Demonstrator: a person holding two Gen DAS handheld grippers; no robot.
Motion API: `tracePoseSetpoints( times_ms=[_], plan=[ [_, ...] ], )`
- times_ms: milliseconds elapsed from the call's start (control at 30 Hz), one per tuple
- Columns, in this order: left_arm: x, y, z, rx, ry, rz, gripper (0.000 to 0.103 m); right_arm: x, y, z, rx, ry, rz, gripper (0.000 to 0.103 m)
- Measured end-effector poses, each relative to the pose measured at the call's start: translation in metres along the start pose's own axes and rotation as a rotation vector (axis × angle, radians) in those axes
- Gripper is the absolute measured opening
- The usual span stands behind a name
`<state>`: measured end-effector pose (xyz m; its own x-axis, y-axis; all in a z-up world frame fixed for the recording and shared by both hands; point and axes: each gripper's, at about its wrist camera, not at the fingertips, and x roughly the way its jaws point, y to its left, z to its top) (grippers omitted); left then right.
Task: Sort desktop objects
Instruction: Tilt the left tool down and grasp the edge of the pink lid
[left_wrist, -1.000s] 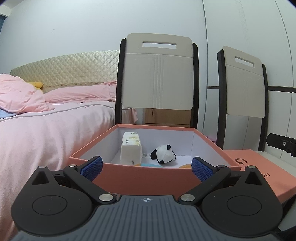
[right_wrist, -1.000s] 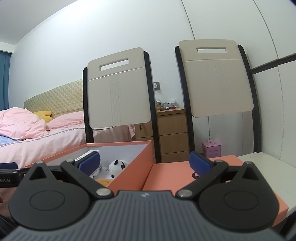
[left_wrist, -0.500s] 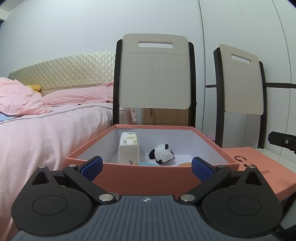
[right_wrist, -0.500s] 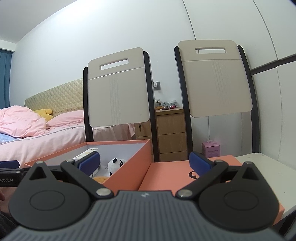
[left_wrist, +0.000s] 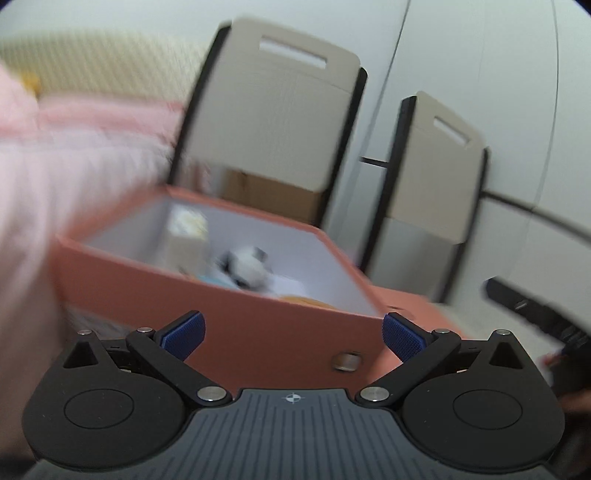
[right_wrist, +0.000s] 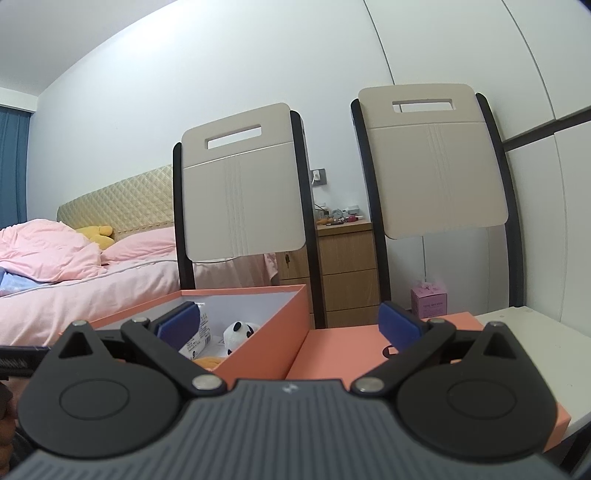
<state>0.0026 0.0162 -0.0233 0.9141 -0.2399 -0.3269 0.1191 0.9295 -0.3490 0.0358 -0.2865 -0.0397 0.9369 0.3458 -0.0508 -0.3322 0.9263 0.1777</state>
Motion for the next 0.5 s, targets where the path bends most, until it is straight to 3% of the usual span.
tracePoseSetpoints(
  times_ms=[167,267,400,500],
  plan=[
    [0.013,0.011,-0.005,-0.138,0.106,-0.145,0.103,-0.005,-0.004,0.001,0.010,-0.009,-0.007,0.103],
    [0.023,0.015,-0.014,-0.214,0.179,-0.192,0.096,-0.009,-0.006,0.001,0.018,-0.012,-0.006,0.103],
    [0.036,0.024,-0.032,-0.377,0.280,-0.197,0.065,-0.016,-0.011,0.001,0.032,-0.021,-0.015,0.103],
    [0.053,0.031,-0.049,-0.500,0.366,-0.234,0.061,-0.023,-0.016,0.000,0.051,-0.023,-0.021,0.103]
  ],
)
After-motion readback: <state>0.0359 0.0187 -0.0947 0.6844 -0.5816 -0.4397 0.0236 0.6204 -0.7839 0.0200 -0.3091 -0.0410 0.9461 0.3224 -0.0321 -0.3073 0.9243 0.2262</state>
